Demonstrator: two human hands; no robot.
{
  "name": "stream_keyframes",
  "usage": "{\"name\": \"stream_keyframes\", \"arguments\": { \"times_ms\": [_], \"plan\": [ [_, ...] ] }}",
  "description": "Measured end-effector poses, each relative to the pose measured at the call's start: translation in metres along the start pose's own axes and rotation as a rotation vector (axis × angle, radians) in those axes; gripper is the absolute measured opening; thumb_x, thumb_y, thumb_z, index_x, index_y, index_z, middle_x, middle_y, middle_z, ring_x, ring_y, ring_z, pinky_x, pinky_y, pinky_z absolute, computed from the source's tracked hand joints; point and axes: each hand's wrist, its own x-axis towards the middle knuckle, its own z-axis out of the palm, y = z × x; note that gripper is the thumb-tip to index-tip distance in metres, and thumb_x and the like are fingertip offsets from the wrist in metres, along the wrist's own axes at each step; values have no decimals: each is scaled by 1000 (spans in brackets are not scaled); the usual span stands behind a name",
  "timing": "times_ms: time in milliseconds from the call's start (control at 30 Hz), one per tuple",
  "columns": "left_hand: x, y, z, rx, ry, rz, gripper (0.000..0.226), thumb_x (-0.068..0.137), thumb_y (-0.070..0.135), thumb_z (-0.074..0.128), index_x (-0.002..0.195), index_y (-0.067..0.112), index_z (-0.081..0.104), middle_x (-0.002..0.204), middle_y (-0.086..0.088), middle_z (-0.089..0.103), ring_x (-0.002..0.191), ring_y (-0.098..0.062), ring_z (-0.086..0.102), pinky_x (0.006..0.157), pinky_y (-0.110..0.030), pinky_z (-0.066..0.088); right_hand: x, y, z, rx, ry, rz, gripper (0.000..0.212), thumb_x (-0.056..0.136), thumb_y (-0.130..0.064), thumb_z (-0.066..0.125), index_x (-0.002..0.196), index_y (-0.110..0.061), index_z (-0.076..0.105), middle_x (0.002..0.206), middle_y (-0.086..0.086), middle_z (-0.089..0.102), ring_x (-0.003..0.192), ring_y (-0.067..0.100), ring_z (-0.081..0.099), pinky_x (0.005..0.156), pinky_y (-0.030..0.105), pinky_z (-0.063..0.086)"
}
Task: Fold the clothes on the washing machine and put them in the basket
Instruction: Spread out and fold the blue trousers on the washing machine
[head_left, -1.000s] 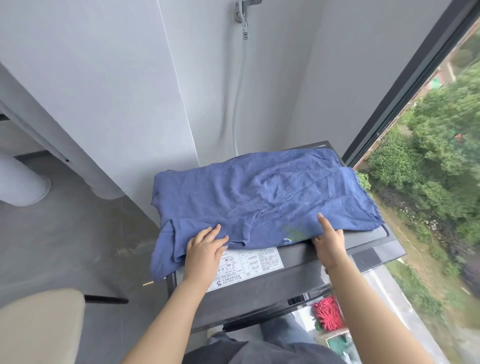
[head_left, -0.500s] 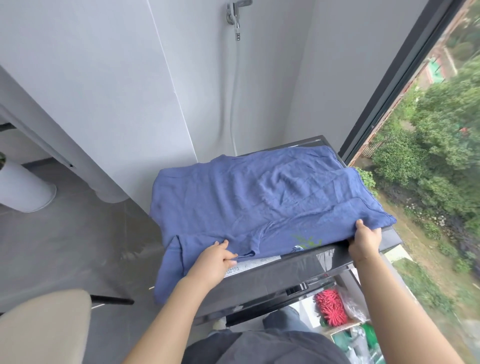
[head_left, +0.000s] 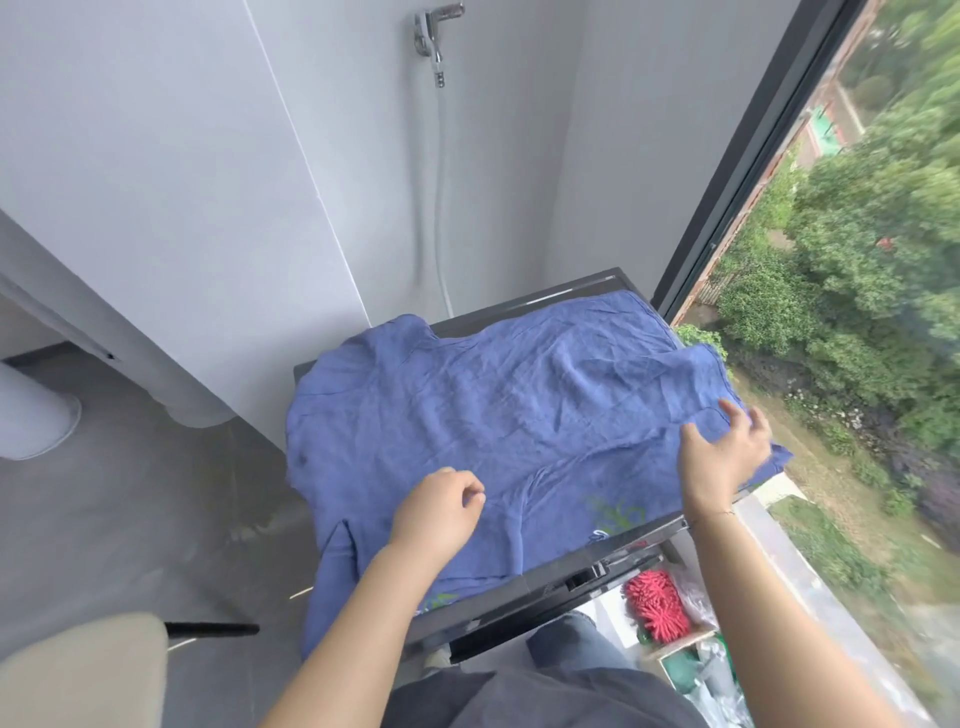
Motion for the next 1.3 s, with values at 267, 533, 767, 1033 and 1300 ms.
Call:
{"name": "stream_keyframes", "arguments": {
  "times_ms": [267, 533, 767, 1033, 1300],
  "plan": [
    [64, 19, -27, -174, 6, -37, 21, 94, 21, 53, 107, 19, 69, 113, 5, 65, 105, -13, 59, 87, -24, 46, -19, -40, 54, -60, -459, -228, 29, 84, -2, 59, 111, -10, 65, 141, 7, 41, 134, 24, 34, 106, 24, 23],
    [148, 29, -52, -242, 77, -140, 29, 93, 16, 50, 118, 20, 64, 127, 7, 59, 114, -13, 56, 92, -28, 46, 41, -79, 113, -90, -677, -88, 28, 84, -8, 50, 107, -14, 65, 107, 3, 60, 86, 23, 64, 79, 36, 53],
    [219, 42, -53, -155, 99, -201, 38, 93, 14, 49, 130, 19, 53, 136, -2, 44, 117, -20, 53, 94, -36, 47, 118, -94, 163, -178, -678, 1, 47, 85, -8, 39, 130, -19, 44, 82, 8, 66, 72, 33, 68, 71, 47, 58],
    [241, 39, -39, 11, -8, -316, 19, 90, 17, 56, 109, 17, 56, 120, -6, 42, 98, -26, 57, 79, -35, 50, 170, -108, 180, -389, -830, -13, 17, 79, -2, 48, 92, -5, 59, 59, 11, 64, 48, 29, 65, 67, 47, 61],
    [216, 44, -38, -165, 284, -133, 23, 91, 2, 47, 78, 20, 43, 87, 4, 51, 74, -22, 48, 65, -39, 44, 157, -107, 167, -90, -553, -114, 14, 81, -10, 53, 82, -18, 65, 80, 0, 70, 77, 26, 68, 73, 39, 56]
  ]
}}
